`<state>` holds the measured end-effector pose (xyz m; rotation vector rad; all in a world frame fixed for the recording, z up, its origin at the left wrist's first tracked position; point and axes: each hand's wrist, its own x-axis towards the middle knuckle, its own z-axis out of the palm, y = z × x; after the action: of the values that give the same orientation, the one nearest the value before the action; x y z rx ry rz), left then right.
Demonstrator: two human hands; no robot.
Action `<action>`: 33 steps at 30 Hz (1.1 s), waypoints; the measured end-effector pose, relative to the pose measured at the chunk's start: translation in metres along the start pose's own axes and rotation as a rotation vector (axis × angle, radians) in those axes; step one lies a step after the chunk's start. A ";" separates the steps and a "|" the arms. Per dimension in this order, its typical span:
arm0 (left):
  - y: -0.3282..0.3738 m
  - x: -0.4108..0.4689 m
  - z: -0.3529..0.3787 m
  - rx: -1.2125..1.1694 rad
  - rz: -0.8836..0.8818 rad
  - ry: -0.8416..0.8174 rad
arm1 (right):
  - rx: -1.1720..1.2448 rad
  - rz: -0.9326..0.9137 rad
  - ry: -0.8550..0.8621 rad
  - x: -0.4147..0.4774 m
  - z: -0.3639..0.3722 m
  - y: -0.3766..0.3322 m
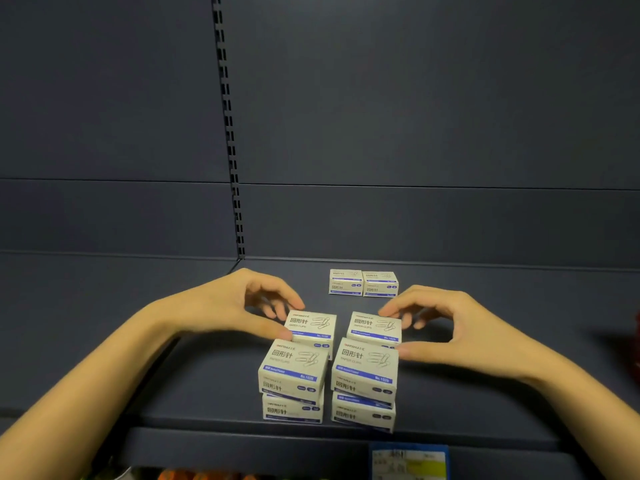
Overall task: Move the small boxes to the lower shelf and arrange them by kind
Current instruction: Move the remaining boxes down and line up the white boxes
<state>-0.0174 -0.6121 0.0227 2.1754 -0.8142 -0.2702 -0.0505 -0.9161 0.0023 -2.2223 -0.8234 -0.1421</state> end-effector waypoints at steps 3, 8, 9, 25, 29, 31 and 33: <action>0.003 0.002 -0.002 0.033 0.006 -0.040 | -0.025 0.032 0.026 -0.001 0.001 -0.001; 0.007 0.005 -0.002 0.052 0.028 -0.062 | -0.019 0.068 0.029 -0.001 0.003 -0.001; 0.008 0.006 -0.001 0.055 0.030 -0.060 | 0.006 0.079 0.027 0.000 0.003 -0.001; -0.020 0.077 0.026 0.317 0.004 0.143 | 0.057 0.296 0.222 0.033 -0.014 0.044; -0.033 0.083 0.033 0.223 0.008 0.203 | 0.084 0.331 0.166 0.032 -0.008 0.058; -0.037 0.085 0.035 0.196 0.015 0.254 | 0.087 0.331 0.159 0.033 -0.006 0.061; -0.040 0.086 0.037 0.192 0.021 0.313 | 0.083 0.328 0.183 0.035 -0.004 0.062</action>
<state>0.0516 -0.6693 -0.0257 2.3076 -0.7067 0.1643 0.0147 -0.9331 -0.0212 -2.1939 -0.3530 -0.1469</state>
